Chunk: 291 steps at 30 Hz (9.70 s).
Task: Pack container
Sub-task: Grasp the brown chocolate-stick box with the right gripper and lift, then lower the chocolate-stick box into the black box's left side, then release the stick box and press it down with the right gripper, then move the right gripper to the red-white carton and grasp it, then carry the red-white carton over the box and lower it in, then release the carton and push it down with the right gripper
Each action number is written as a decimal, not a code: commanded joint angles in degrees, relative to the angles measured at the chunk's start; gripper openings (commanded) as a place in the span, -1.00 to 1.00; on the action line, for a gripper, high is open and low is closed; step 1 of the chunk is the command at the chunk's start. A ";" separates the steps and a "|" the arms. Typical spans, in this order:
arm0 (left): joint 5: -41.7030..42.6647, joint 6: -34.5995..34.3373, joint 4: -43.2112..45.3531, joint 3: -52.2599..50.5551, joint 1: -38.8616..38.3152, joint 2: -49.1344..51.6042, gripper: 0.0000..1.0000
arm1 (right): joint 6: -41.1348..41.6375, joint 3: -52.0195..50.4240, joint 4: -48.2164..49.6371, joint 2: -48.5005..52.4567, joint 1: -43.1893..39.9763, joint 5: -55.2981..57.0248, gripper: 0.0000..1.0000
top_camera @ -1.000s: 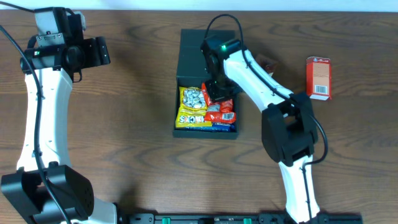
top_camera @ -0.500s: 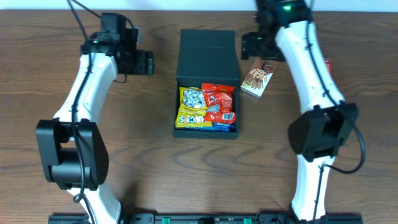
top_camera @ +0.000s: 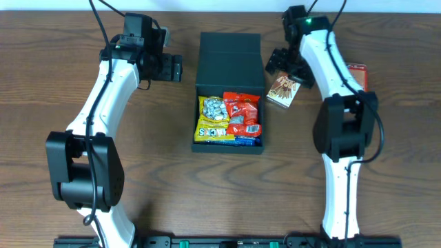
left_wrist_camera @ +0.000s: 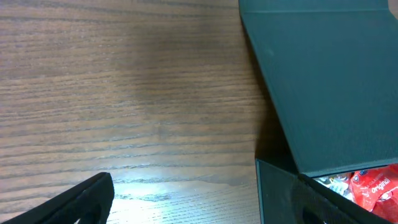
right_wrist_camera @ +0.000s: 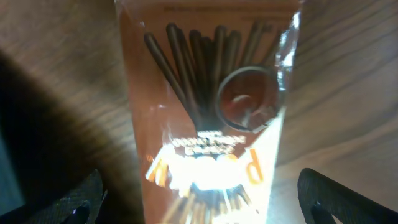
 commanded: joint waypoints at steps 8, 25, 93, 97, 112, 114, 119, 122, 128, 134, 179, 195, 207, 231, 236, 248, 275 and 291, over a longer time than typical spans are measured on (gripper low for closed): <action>0.22 0.00 -0.31 -0.20 0.02 0.07 0.83 | 6.10 -0.07 -0.24 2.80 0.87 3.82 0.99; 0.20 0.00 -0.22 -0.20 0.02 0.07 0.83 | -0.96 0.20 -1.77 6.62 0.83 1.62 0.37; -1.27 1.53 -5.64 -0.20 6.14 0.04 0.82 | -21.20 13.81 -22.12 2.43 26.93 -17.55 0.50; -1.27 1.53 -5.64 -0.17 6.14 0.04 0.82 | -19.78 13.81 -21.38 2.43 26.91 -17.90 0.50; -1.27 1.49 -5.66 -0.20 6.14 0.04 0.82 | -4.74 13.81 -20.37 2.43 25.62 -17.94 0.19; -1.27 1.49 -5.70 -0.17 6.14 0.04 0.82 | -2.54 13.81 -20.39 2.43 25.44 -17.94 0.18; -1.27 1.51 -5.75 -0.17 6.14 0.04 0.82 | -0.17 13.81 -19.67 2.43 25.40 -19.06 0.34; -1.29 1.53 -5.73 -0.20 6.14 0.04 0.82 | -2.93 13.92 -19.71 1.68 24.96 -21.03 0.54; -1.27 1.75 -5.70 -0.20 6.14 0.04 0.82 | -5.97 16.15 -20.59 -5.99 22.93 -15.98 0.82; -1.27 1.73 -5.68 -0.17 6.14 0.04 0.82 | -20.22 16.06 -20.48 -12.46 20.06 -15.15 -0.97; -1.29 1.46 -5.42 -0.20 6.14 0.04 0.83 | -34.58 9.44 -15.02 -8.81 -11.96 9.51 0.99; -1.27 0.81 -4.74 -0.20 6.14 0.04 0.83 | -39.06 -6.38 4.35 -5.03 -22.88 4.79 0.99; -1.27 0.37 -3.91 -0.20 6.14 0.04 0.83 | -40.74 -17.11 13.66 -5.03 -22.69 2.91 0.98; -1.27 0.17 -3.87 -0.20 6.14 0.04 0.83 | -39.12 -4.90 -0.15 -5.03 -15.91 -0.37 0.29; -1.27 0.20 -3.87 -0.20 6.14 0.04 0.83 | -35.69 6.25 -8.46 -5.03 -8.07 -1.33 0.28; -1.31 0.46 -3.89 -0.20 6.14 0.04 0.83 | -20.83 12.22 -21.73 -5.05 13.92 -10.38 0.20; -1.49 2.62 -3.69 -0.20 6.14 0.04 0.84 | -5.90 5.77 -22.49 -5.14 21.24 -4.81 0.93; -0.72 2.36 -4.26 -0.20 6.14 0.04 0.84 | -59.78 2.64 -24.92 -8.48 9.55 -52.24 -0.97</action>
